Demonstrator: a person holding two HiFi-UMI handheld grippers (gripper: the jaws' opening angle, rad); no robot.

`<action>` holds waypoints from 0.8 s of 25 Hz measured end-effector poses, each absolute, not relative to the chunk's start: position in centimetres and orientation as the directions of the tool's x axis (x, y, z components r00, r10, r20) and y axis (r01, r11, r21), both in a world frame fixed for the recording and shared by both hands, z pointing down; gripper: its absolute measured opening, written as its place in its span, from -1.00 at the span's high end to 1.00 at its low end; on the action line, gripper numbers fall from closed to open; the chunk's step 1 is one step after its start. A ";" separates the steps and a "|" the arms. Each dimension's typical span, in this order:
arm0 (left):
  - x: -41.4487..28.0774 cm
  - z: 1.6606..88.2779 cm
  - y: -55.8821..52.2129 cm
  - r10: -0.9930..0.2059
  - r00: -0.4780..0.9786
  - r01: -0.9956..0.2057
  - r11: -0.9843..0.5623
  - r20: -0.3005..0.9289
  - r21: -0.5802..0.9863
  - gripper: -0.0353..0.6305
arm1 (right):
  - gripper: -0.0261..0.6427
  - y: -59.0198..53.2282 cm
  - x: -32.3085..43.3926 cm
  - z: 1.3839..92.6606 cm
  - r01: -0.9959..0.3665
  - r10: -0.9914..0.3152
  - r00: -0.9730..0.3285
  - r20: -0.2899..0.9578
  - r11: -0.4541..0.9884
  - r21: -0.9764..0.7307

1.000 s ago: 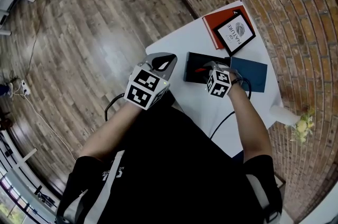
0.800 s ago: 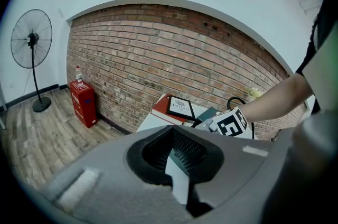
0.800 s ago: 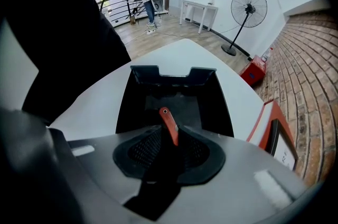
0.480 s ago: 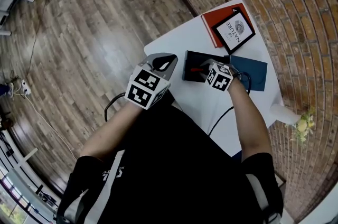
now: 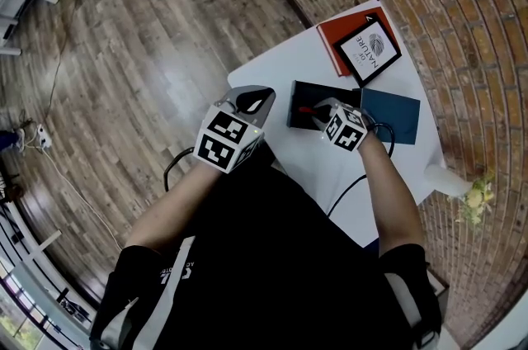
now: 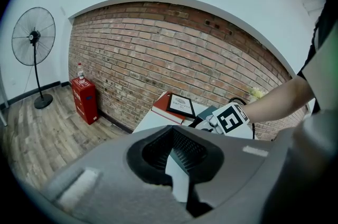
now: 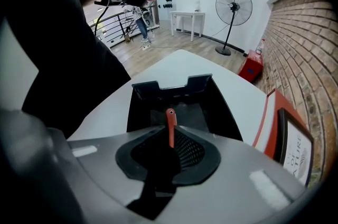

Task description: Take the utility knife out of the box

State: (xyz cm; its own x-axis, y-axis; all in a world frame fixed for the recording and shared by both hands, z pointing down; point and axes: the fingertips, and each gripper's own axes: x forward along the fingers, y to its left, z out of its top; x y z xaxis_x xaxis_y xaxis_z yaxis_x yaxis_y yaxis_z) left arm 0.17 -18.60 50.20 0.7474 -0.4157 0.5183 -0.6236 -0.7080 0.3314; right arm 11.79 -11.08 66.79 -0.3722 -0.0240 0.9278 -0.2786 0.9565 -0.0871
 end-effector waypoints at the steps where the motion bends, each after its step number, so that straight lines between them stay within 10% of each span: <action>1: 0.3 50.2 -18.5 -0.413 0.748 -0.622 -0.709 0.519 0.332 0.87 | 0.69 -11.1 11.7 66.9 -0.278 -0.020 -0.371 0.929 0.956 -0.091; 20: -0.2 50.1 -17.6 -0.430 0.744 -0.632 -0.702 0.512 0.329 0.87 | 0.75 -11.5 10.8 67.1 -0.327 -0.005 -0.434 0.901 0.933 -0.152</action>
State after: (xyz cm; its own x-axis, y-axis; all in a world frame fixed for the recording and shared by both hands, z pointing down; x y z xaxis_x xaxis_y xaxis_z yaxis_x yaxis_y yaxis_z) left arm -0.21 -17.62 50.07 0.7439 -0.4295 0.5120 -0.6317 -0.7020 0.3288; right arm 10.81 -11.54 67.12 -0.4338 -0.0050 0.9010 -0.3273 0.9325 -0.1524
